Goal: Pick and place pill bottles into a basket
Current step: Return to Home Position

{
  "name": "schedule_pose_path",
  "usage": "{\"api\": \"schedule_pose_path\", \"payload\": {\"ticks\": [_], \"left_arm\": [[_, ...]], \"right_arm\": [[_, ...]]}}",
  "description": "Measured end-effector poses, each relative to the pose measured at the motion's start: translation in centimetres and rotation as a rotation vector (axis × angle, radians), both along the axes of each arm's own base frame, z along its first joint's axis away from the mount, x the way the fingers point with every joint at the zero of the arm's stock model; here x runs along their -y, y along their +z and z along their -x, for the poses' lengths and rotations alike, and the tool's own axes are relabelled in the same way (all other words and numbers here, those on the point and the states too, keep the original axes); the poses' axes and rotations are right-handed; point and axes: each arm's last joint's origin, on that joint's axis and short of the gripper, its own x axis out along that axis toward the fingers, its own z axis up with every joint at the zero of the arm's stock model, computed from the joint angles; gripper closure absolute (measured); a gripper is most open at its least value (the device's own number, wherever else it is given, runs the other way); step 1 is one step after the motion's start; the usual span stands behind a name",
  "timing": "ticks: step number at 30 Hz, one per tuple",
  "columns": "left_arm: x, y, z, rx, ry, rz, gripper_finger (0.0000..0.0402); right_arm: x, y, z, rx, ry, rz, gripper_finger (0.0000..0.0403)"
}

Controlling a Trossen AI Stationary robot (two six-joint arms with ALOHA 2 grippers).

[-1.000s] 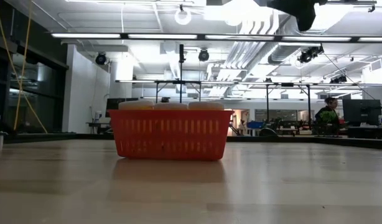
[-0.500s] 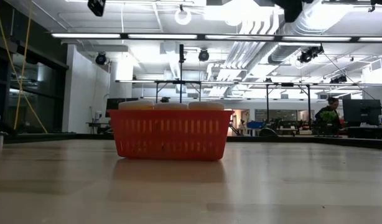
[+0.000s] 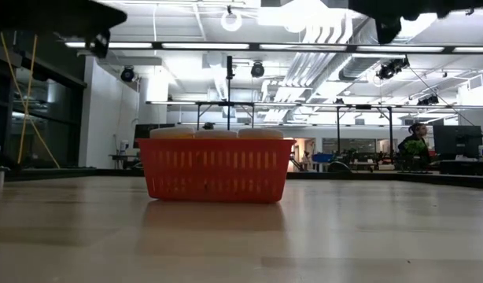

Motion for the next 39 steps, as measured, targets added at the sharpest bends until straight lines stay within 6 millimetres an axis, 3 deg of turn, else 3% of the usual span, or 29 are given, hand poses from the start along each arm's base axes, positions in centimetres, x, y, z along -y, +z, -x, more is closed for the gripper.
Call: {"api": "schedule_pose_path", "payload": {"ticks": [5, 15, 19, 22, 29, 39], "left_arm": [[-0.1, -2.2, 1.1, 0.08, 0.02, 0.056, 0.0379], [-0.2, -3.0, 2.0, 0.045, 0.058, 0.026, 0.0379], [-0.2, -3.0, 2.0, 0.045, 0.059, 0.017, 0.0379], [-0.2, -3.6, 1.8, 0.041, 0.059, 0.0, 0.0379], [-0.2, -7.8, 1.3, 0.06, 0.062, 0.054, 0.0379], [-0.4, -7.4, 1.8, 0.117, 0.115, 0.031, 0.0373]], "right_arm": [[0.2, -2.4, 1.8, 0.064, 0.0, -0.027, 0.04], [0.8, -7.6, 5.4, 0.2, -0.041, -0.081, 0.0402], [1.0, -8.9, 6.2, 0.154, -0.067, -0.073, 0.0403], [1.0, -9.3, 6.4, 0.119, -0.073, -0.086, 0.0403], [1.0, -9.2, 6.4, 0.11, -0.054, -0.034, 0.0403], [0.8, -9.1, 6.4, 0.131, 0.011, -0.067, 0.0403]]}}
